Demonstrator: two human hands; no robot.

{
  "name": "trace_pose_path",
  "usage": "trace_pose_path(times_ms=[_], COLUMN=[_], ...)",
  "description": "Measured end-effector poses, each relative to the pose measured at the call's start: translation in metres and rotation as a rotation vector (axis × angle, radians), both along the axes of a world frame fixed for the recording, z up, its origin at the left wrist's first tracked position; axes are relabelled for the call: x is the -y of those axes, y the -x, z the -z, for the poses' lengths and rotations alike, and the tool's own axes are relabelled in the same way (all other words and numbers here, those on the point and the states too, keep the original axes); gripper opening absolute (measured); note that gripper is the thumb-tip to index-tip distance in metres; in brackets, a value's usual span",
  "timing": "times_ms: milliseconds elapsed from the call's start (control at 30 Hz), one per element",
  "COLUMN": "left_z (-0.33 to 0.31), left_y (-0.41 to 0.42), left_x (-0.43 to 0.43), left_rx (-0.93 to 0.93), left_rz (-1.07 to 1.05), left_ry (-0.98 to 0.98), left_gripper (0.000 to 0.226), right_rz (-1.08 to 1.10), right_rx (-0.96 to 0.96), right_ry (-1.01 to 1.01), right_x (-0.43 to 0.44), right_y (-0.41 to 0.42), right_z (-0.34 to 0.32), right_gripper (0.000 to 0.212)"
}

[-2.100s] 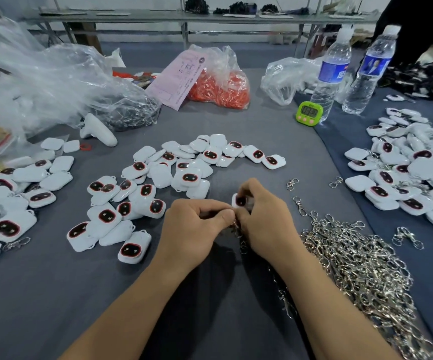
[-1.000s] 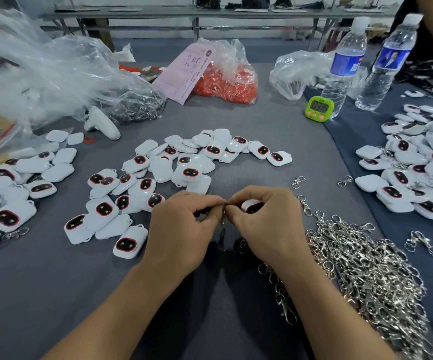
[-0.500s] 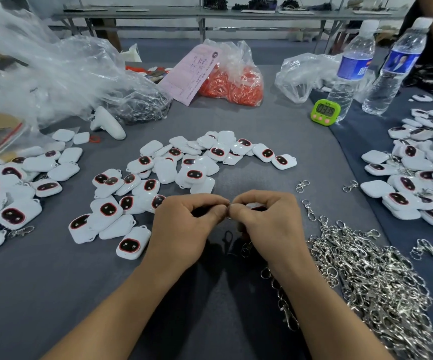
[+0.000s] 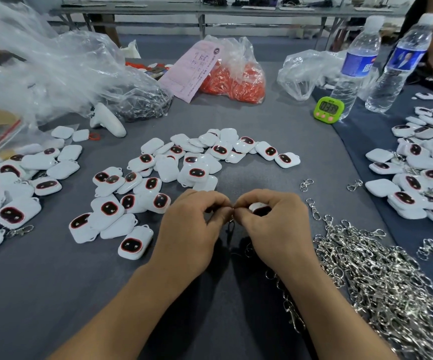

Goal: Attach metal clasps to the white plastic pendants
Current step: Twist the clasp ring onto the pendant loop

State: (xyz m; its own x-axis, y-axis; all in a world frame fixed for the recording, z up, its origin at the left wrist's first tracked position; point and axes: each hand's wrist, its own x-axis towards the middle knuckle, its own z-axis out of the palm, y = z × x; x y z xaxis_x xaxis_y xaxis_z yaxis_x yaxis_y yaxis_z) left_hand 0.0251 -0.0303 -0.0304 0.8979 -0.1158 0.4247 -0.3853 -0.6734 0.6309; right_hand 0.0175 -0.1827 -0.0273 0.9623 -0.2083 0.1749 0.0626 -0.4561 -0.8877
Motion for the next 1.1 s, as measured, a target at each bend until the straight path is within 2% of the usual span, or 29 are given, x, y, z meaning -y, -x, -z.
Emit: trace_pose_path(times_ms=[100, 233, 533, 767, 900, 967, 1033, 1100], left_z=[-0.001, -0.005, -0.010, -0.012, -0.012, -0.012, -0.012, -0.013], left_y=[-0.001, -0.003, -0.006, -0.006, -0.003, -0.002, -0.003, -0.004], left_x=[-0.001, 0.001, 0.002, 0.002, 0.005, 0.008, 0.005, -0.003], left_rx=[-0.130, -0.231, -0.357, -0.381, -0.362, -0.296, -0.134, 0.124], left_rz=[-0.026, 0.058, 0.133, 0.158, 0.155, 0.071, -0.072, -0.133], left_ry=[0.152, 0.324, 0.497, 0.504, 0.480, 0.482, 0.389, 0.128], left_gripper=[0.012, 0.015, 0.022, 0.022, 0.015, 0.013, 0.009, 0.006], right_rz=[-0.013, -0.045, -0.124, -0.232, -0.270, -0.223, -0.147, -0.122], right_rx=[-0.037, -0.110, -0.202, -0.238, -0.267, -0.258, -0.258, -0.250], right_ry=[-0.198, -0.409, -0.545, -0.566, -0.563, -0.595, -0.676, -0.709], right_x=[0.001, 0.001, 0.006, 0.013, 0.015, 0.013, 0.012, 0.014], right_y=[-0.002, -0.005, -0.004, -0.003, -0.004, -0.004, -0.005, -0.008], right_z=[0.000, 0.000, -0.007, -0.010, -0.009, -0.007, -0.006, -0.003], right_gripper=[0.020, 0.018, 0.023, 0.023, 0.020, 0.015, 0.008, 0.024])
